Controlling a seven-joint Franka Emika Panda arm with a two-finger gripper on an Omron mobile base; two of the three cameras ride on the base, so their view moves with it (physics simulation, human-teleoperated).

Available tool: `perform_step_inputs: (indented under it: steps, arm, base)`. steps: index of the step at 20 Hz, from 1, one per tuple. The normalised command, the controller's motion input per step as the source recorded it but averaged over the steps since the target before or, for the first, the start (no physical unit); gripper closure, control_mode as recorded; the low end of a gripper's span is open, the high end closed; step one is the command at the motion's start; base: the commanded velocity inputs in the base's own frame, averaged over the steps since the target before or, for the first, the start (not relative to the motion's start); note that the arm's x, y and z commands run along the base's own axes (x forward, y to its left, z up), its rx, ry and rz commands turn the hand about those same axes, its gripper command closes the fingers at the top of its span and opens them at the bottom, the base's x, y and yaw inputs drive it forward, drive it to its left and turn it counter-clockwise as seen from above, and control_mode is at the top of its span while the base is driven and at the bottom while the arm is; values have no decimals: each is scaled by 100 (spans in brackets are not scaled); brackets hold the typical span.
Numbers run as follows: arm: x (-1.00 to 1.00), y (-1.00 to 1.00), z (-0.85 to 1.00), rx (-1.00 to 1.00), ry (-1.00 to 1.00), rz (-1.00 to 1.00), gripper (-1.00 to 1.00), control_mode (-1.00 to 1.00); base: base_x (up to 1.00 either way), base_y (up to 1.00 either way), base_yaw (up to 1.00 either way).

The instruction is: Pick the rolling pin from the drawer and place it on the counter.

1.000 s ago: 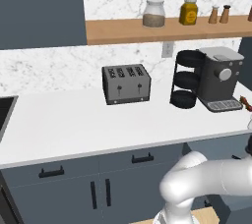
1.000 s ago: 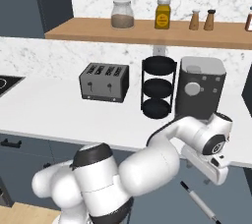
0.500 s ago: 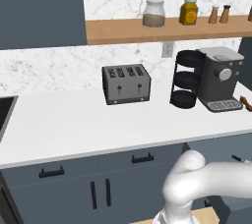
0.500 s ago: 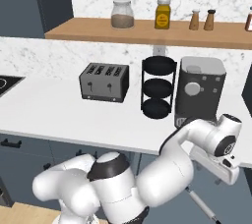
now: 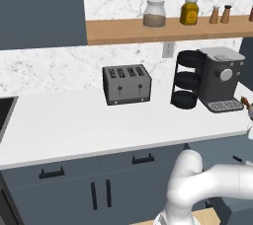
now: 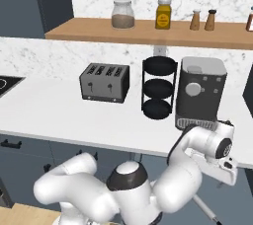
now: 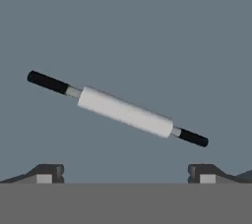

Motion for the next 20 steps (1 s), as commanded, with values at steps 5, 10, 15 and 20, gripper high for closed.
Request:
perform_step_inputs:
  steps: [5,10,15,20]
  arm:
    - [-12,-1,-60,0,5,35,-100,-100]
    - [-33,-2,-53,0,3,40,-100,-100]
    - [0,-4,-35,3,0,39,-100,-100]
    - [-1,0,-44,3,0,42,-100,-100]
  base:
    - [0,0,0]
    - [0,0,0]
    - [0,0,0]
    - [0,0,0]
